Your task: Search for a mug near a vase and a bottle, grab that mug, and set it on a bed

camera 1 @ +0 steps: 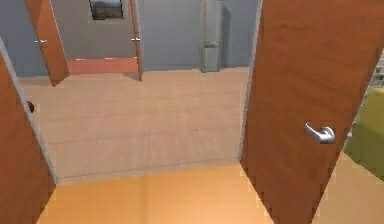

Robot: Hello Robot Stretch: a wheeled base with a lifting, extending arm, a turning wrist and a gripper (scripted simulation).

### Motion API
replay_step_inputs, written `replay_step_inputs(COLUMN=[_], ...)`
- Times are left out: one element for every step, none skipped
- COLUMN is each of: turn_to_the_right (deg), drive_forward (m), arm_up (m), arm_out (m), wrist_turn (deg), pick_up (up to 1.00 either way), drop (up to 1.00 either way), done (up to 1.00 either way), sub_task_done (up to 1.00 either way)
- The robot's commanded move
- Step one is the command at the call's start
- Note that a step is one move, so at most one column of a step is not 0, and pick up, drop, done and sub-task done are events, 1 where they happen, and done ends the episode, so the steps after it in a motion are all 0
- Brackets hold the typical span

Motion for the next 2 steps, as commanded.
replay_step_inputs(turn_to_the_right=[0.0,0.0], drive_forward=[1.0,0.9], arm_up=[0.0,0.0], arm_out=[0.0,0.0], wrist_turn=[0.0,0.0], pick_up=[0.0,0.0], drop=[0.0,0.0], done=[0.0,0.0], sub_task_done=[0.0,0.0])
